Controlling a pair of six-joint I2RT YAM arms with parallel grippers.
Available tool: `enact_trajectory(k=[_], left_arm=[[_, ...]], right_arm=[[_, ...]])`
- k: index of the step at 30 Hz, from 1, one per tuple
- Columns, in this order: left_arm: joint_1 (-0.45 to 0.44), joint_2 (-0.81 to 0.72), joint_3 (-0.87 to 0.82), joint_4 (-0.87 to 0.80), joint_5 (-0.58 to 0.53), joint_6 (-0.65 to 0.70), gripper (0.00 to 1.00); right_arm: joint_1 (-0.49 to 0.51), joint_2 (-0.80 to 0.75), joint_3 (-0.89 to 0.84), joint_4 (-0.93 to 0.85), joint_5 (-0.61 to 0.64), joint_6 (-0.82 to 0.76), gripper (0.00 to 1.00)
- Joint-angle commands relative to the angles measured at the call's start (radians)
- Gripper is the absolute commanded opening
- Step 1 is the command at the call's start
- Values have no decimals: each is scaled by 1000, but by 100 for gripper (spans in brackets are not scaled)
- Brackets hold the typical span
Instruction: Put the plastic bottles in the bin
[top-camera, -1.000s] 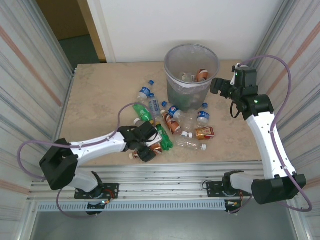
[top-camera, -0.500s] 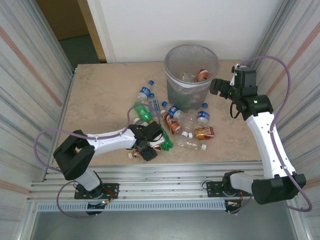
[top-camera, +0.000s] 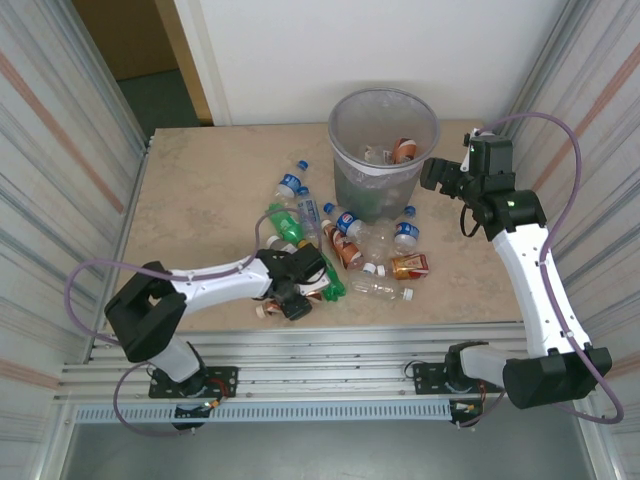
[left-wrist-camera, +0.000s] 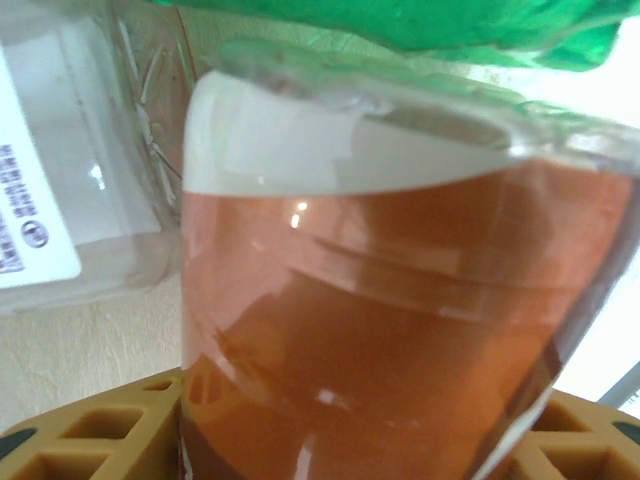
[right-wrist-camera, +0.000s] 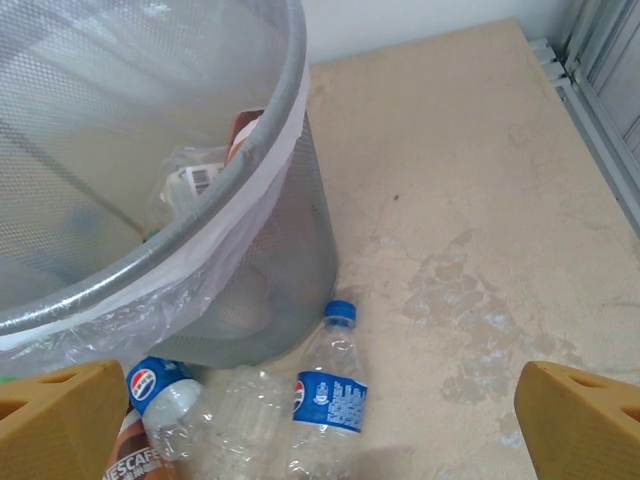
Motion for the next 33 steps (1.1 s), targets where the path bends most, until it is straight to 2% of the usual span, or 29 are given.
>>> enact_trajectory(k=[1,10,17,23,33], left_arm=[[-13,-80,26,-53,-8,-5,43],[-20,-274,68,-60,-9,14,43],[-8,-384,123,59,-42,43,43],[58,-369,239,201,-20,6,39],[195,-221,491,334,160,-121,40]], right_arm=[[-6,-28,-19,16,4,31,98],[-8,-53,-43,16,18,40,98],[-10,-75,-72,21,31,59,98],[-12,-88,-95,21,36,71,98],[-11,-101,-140,22,60,97,98]])
